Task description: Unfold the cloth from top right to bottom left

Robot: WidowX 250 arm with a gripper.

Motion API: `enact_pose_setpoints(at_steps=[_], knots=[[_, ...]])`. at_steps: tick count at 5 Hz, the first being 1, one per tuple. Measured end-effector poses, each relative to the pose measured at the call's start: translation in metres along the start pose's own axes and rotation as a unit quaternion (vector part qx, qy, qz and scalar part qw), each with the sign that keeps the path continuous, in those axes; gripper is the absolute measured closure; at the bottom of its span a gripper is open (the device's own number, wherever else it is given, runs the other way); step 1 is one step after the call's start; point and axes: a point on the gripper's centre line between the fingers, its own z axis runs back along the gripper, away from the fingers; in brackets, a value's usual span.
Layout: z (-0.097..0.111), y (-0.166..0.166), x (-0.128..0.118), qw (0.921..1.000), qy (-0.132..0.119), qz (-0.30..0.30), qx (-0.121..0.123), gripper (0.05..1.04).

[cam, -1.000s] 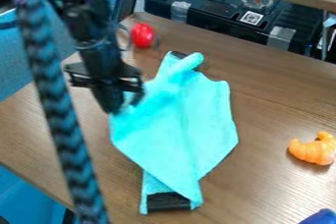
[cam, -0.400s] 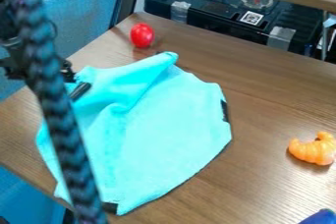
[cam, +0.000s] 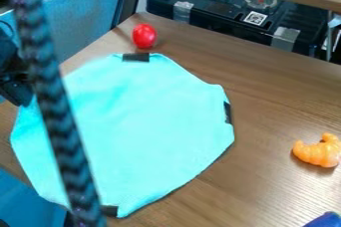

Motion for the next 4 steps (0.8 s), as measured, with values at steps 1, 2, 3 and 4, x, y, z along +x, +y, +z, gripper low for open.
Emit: enact_pose_setpoints(at_steps=[1, 2, 3, 4], knots=[[-0.001, 0.015, 0.001, 0.9994, 0.000, 0.036, 0.002, 1.034], [-0.001, 0.021, 0.006, 0.9993, 0.008, 0.034, 0.010, 1.034], [-0.003, 0.032, 0.009, 0.9987, 0.009, 0.029, 0.041, 1.013], [0.003, 0.031, 0.013, 0.9950, -0.009, -0.010, 0.099, 0.872]])
